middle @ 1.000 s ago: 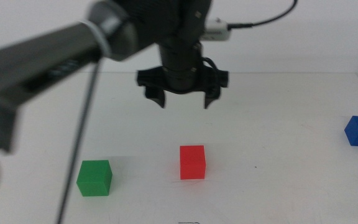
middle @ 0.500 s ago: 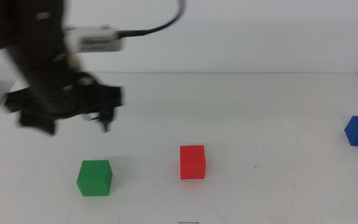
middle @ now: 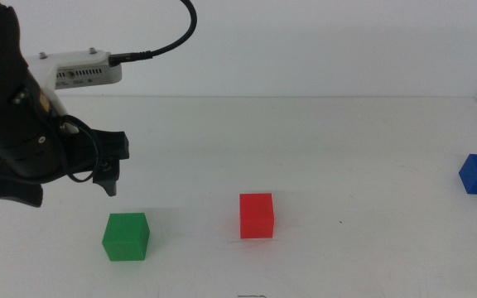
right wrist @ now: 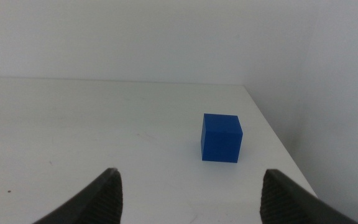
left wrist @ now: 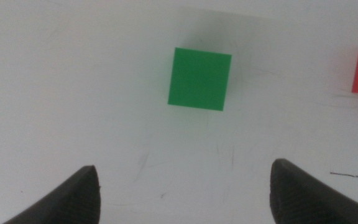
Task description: Stack red cubes first, then green, then blue cubes in a specific spot.
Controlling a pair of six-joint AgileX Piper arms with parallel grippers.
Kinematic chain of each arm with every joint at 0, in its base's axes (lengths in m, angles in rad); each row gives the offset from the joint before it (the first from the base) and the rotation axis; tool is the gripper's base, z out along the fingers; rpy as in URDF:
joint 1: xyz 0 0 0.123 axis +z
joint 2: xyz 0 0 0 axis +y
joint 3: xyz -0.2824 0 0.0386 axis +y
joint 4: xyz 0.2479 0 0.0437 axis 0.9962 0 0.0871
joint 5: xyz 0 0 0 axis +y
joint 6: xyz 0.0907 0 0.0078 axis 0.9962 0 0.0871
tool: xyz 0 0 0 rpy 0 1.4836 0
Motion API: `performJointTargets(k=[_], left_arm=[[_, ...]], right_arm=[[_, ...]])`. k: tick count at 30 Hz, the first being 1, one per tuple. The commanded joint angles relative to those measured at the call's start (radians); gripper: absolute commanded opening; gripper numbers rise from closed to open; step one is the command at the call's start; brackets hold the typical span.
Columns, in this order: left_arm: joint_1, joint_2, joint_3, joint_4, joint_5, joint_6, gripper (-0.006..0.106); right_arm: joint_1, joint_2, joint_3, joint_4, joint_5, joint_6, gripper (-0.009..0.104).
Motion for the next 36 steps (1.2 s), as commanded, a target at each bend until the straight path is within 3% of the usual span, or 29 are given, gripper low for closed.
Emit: performJointTargets(k=[1, 26, 36], left_arm=[[-0.001, -0.030, -0.020, -0.007, 0.002, 0.001, 0.094], [-0.001, 0.118, -0.020, -0.021, -0.098, 0.175, 0.094], [0.050, 0.218, 0.002, -0.119, -0.177, 0.250, 0.094]], right_arm=[[-0.005, -0.022, -0.018, -0.012, -0.072, -0.010, 0.057], [-0.005, -0.022, -0.018, -0.012, -0.072, -0.010, 0.057], [-0.005, -0.022, -0.018, -0.012, -0.072, -0.010, 0.057]])
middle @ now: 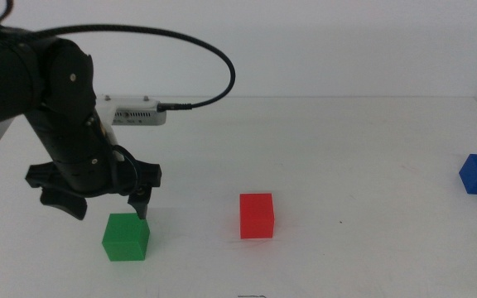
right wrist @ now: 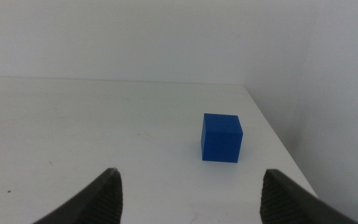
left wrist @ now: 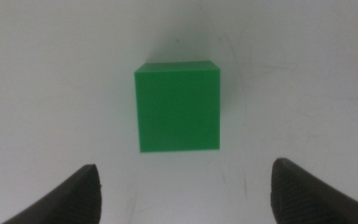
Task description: Stack red cubes first, then green, then blue cubes in a specific spot.
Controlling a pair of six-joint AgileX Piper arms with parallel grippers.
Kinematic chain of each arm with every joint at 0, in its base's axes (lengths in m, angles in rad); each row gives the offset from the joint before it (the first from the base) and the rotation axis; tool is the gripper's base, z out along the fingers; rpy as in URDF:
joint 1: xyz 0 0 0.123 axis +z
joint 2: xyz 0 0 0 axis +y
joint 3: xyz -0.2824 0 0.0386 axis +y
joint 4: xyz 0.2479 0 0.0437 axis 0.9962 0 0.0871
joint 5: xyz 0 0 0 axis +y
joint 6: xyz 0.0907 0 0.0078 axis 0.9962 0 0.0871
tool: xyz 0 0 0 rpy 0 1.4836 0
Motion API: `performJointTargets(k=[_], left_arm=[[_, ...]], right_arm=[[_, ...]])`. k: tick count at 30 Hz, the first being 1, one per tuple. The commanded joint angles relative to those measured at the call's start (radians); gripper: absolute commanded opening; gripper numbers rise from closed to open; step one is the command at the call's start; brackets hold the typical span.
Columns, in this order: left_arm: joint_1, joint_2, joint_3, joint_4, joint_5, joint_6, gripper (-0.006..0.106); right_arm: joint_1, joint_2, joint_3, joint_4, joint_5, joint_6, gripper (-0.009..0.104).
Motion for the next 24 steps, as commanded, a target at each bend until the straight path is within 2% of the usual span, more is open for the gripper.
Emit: performJointTargets(k=[1, 18, 24], left_arm=[[0.004, -0.018, -0.013, -0.027, -0.045, 0.016, 0.094], [0.010, 0.135, -0.005, -0.027, -0.139, 0.014, 0.094], [0.044, 0.153, 0.002, -0.053, -0.147, 0.028, 0.094]], right_arm=[[-0.005, -0.022, -0.018, -0.012, -0.072, -0.010, 0.057], [-0.005, -0.022, -0.018, -0.012, -0.072, -0.010, 0.057], [-0.005, -0.022, -0.018, -0.012, -0.072, -0.010, 0.057]])
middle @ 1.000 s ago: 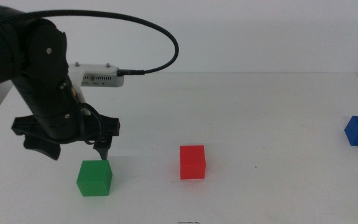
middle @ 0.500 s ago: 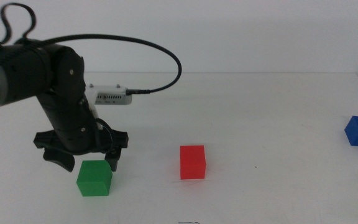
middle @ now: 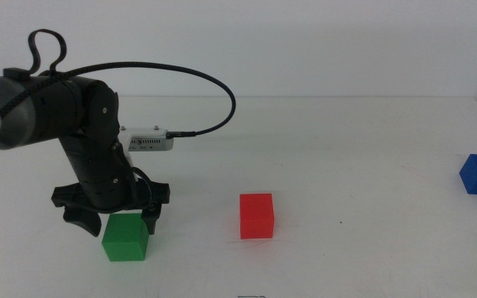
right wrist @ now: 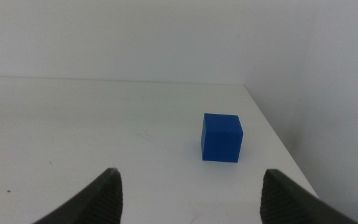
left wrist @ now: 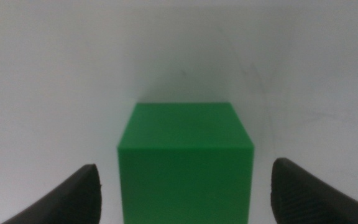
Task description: Stack red cubes first, then green, then blue cubes in a specific spot.
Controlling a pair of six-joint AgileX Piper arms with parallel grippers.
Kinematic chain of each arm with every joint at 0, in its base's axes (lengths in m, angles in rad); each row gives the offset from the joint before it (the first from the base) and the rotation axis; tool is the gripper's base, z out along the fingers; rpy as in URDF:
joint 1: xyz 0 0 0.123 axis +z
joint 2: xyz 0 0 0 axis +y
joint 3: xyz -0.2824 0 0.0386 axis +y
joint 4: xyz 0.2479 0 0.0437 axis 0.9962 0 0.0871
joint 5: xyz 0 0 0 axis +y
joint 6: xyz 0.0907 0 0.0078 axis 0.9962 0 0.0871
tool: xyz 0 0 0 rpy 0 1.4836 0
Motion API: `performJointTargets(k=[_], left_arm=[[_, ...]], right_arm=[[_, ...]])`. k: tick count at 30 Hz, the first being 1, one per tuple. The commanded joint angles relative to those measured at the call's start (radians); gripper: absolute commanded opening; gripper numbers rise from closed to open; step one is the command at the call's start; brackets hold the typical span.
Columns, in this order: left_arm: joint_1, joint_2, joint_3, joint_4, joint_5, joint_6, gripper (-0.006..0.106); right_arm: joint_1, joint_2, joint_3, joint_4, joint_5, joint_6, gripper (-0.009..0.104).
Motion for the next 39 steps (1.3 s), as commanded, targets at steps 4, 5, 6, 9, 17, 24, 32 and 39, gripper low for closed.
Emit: performJointTargets(k=[4, 5, 6, 9, 17, 24, 32, 39], left_arm=[[0.007, -0.038, -0.018, -0.015, -0.021, 0.007, 0.094], [0.007, -0.037, -0.018, -0.015, -0.023, 0.007, 0.094], [0.007, -0.030, -0.018, -0.015, -0.023, 0.007, 0.093], [0.007, -0.009, -0.018, -0.015, -0.024, 0.007, 0.090], [0.007, 0.007, -0.018, -0.024, -0.010, 0.027, 0.080], [0.007, 0.007, -0.018, -0.035, 0.013, 0.025, 0.045], [0.007, -0.078, -0.022, -0.151, 0.055, 0.025, 0.006], [-0.029, -0.117, -0.119, -0.144, 0.236, -0.118, -0.001]], right_arm=[[-0.005, -0.022, -0.018, -0.012, -0.072, -0.010, 0.057], [-0.005, -0.022, -0.018, -0.012, -0.072, -0.010, 0.057], [-0.005, -0.022, -0.018, -0.012, -0.072, -0.010, 0.057], [-0.005, -0.022, -0.018, -0.012, -0.072, -0.010, 0.057], [-0.005, -0.022, -0.018, -0.012, -0.072, -0.010, 0.057], [-0.005, -0.022, -0.018, -0.012, -0.072, -0.010, 0.057], [-0.005, -0.022, -0.018, -0.012, -0.072, -0.010, 0.057], [-0.005, -0.022, -0.018, -0.012, -0.072, -0.010, 0.057]])
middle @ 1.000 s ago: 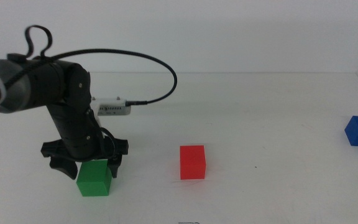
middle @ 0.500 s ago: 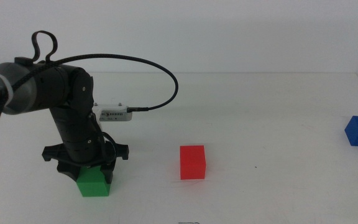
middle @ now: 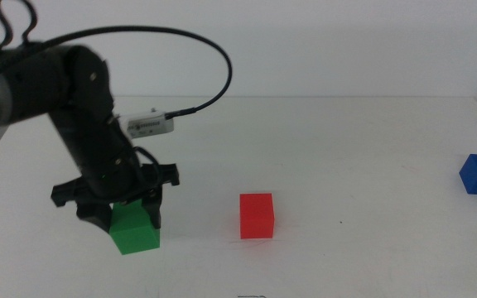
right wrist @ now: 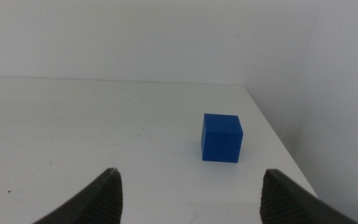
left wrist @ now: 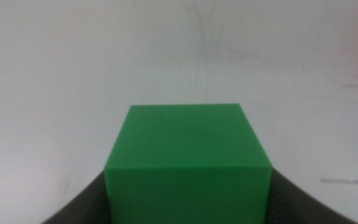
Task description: Stack red cubes first, then green, then blue cubes in a specific spot.
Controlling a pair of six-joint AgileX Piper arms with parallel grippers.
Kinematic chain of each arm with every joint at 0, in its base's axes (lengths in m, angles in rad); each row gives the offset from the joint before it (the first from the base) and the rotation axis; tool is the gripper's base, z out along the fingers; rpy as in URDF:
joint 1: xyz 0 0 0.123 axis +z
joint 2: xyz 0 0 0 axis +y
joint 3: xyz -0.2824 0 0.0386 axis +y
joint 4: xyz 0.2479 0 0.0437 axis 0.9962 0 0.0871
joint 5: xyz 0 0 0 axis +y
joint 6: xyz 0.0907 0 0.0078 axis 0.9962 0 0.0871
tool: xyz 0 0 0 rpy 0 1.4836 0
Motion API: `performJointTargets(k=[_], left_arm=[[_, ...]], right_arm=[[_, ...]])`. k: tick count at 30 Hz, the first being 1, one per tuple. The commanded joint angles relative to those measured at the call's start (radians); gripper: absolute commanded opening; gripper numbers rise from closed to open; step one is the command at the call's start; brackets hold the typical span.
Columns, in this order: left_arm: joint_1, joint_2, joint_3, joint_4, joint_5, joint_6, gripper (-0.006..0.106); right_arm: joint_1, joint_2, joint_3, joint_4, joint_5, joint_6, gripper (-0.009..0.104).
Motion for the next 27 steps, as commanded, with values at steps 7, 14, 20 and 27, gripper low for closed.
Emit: performJointTargets(k=[7, 14, 20, 27], left_arm=[[-0.184, 0.007, -0.257, 0.080, 0.116, -0.182, -0.001], [-0.308, 0.155, -0.484, 0.091, 0.181, -0.241, -0.001], [-0.364, 0.244, -0.609, 0.099, 0.181, -0.298, -0.001], [-0.365, 0.274, -0.632, 0.108, 0.181, -0.303, -0.001]], right_arm=[[-0.005, -0.022, -0.018, -0.012, -0.072, -0.010, 0.057], [-0.005, -0.022, -0.018, -0.012, -0.072, -0.010, 0.057], [-0.005, -0.022, -0.018, -0.012, -0.072, -0.010, 0.057], [-0.005, -0.022, -0.018, -0.012, -0.072, -0.010, 0.057]])
